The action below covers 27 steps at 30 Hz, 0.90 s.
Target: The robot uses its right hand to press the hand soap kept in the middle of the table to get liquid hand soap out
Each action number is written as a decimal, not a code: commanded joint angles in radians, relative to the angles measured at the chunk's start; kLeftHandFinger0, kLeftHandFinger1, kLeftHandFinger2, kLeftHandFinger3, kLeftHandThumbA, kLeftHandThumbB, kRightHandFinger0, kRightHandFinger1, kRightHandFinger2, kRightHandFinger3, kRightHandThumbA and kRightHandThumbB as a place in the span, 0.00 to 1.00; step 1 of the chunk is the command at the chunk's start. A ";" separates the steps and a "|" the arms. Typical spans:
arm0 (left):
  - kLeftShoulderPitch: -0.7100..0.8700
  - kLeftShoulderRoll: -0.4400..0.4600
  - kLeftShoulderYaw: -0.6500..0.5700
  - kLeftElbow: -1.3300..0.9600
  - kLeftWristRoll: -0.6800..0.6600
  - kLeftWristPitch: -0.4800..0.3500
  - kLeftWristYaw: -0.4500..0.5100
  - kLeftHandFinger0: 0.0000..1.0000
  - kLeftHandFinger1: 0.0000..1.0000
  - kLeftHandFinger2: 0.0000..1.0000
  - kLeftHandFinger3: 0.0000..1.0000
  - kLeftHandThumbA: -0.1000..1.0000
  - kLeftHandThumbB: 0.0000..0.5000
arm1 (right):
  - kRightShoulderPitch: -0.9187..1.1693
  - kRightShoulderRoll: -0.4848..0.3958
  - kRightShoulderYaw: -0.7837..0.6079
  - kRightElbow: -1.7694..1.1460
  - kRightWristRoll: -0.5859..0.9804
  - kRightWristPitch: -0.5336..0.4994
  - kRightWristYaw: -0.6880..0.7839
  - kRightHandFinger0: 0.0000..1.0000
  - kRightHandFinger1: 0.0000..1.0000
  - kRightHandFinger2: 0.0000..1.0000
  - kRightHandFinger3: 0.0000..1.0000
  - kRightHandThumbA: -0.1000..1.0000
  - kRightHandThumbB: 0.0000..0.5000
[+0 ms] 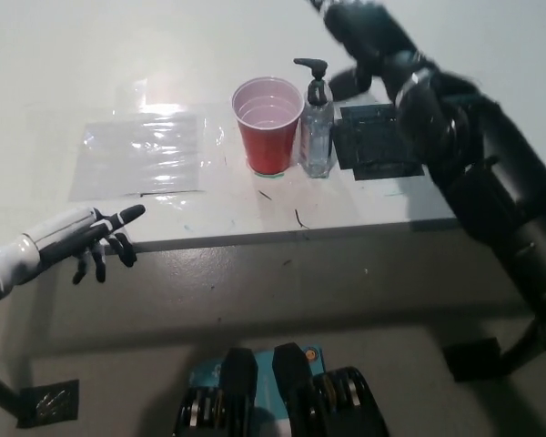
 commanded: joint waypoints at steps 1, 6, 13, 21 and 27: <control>-0.001 0.031 0.015 -0.033 0.003 -0.005 -0.001 0.21 0.31 0.49 0.71 1.00 0.43 | -0.073 -0.020 -0.042 -0.072 0.038 0.028 0.033 1.00 1.00 1.00 1.00 1.00 1.00; 0.017 0.028 0.019 -0.035 0.006 -0.005 0.007 0.19 0.31 0.49 0.71 1.00 0.46 | -0.040 -0.052 -0.084 -0.171 0.053 0.068 0.066 1.00 1.00 1.00 1.00 1.00 1.00; 0.049 0.024 0.037 -0.045 -0.011 -0.002 0.008 0.20 0.32 0.50 0.71 1.00 0.42 | 0.062 -0.134 -0.170 -0.325 0.102 0.135 0.120 1.00 1.00 1.00 1.00 1.00 1.00; 0.067 0.030 0.043 -0.057 -0.004 -0.004 0.010 0.23 0.33 0.51 0.72 1.00 0.38 | 0.225 -0.223 -0.282 -0.528 0.185 0.176 0.160 1.00 1.00 1.00 1.00 1.00 0.99; 0.085 0.030 0.055 -0.065 0.009 0.003 0.025 0.21 0.32 0.51 0.71 1.00 0.42 | 0.419 -0.250 -0.396 -0.664 0.287 0.189 0.159 1.00 1.00 1.00 1.00 1.00 0.93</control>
